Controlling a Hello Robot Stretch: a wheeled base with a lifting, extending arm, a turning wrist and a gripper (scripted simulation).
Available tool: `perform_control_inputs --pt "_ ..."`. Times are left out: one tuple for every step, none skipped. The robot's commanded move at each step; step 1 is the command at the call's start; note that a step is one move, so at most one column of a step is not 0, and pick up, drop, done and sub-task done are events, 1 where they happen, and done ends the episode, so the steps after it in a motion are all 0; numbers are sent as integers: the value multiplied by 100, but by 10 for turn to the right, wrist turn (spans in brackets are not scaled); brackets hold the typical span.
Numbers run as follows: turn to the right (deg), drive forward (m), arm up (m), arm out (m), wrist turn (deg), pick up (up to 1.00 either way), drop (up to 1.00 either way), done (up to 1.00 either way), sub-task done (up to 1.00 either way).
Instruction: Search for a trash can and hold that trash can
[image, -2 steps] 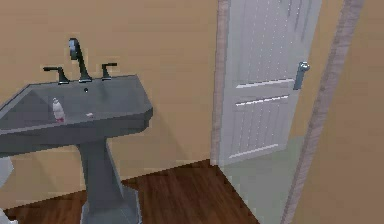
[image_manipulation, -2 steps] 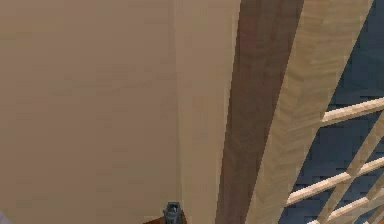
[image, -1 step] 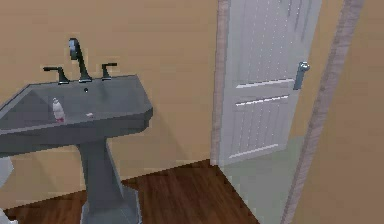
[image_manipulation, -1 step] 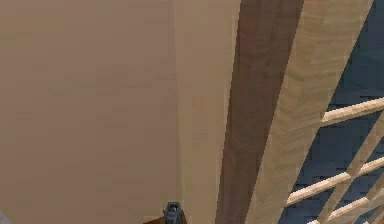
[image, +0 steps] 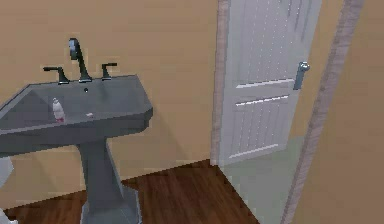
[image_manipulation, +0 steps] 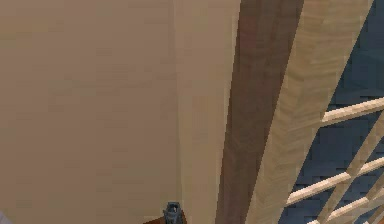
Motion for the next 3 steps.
perform_control_inputs --pt "0 0 10 0 0 0 0 0 0" --pt "0 0 0 44 0 0 0 0 0" --pt "0 0 10 0 0 0 0 0 0"
